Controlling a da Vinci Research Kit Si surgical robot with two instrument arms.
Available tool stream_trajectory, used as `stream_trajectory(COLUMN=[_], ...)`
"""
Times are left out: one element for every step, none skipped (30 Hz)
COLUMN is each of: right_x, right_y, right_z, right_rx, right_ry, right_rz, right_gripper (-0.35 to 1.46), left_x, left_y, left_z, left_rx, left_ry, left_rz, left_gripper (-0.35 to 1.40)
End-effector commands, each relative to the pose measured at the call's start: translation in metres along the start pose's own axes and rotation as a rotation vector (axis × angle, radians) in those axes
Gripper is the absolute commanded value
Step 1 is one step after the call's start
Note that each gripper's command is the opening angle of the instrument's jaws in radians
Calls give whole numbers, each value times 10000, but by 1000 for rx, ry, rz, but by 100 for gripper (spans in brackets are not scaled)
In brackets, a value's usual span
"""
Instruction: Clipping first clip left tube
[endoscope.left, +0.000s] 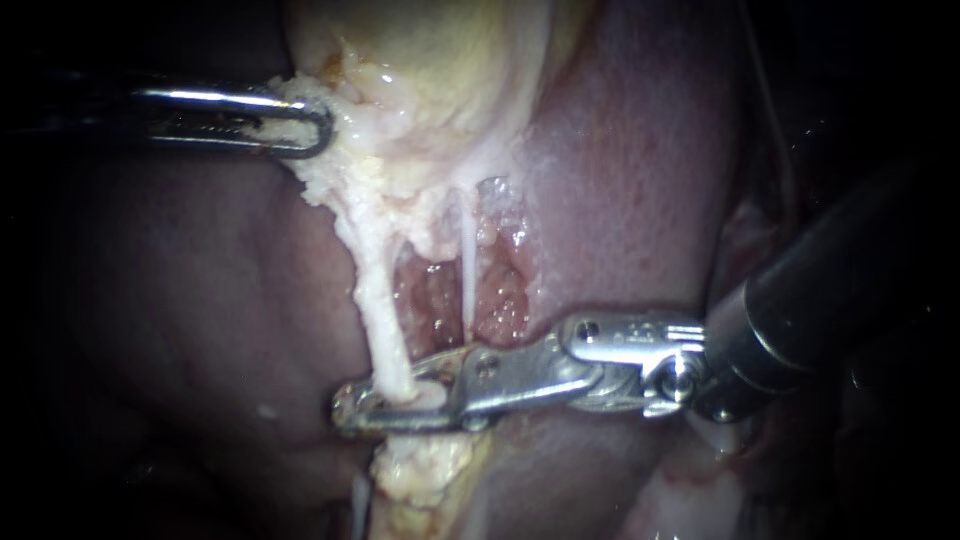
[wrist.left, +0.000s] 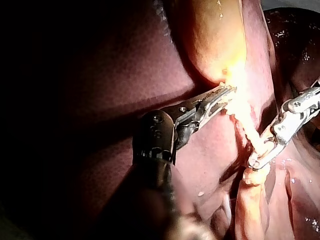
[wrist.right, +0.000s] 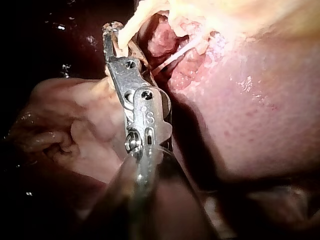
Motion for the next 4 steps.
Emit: stream_trajectory(right_x=[0,-1,-1,-1], right_y=[0,0,0,1], right_z=[1,1,1,2], right_rx=[1,1,1,0], right_ry=[0,0,0,0], right_rz=[5,5,5,5], right_gripper=[-35,-35,-35,-33], left_x=[0,0,0,0], left_y=[0,0,0,0], left_z=[0,0,0,0], left_rx=[1,1,1,1], left_ry=[0,0,0,0], left_rz=[0,0,0,0], left_gripper=[-35,-35,-35,-35])
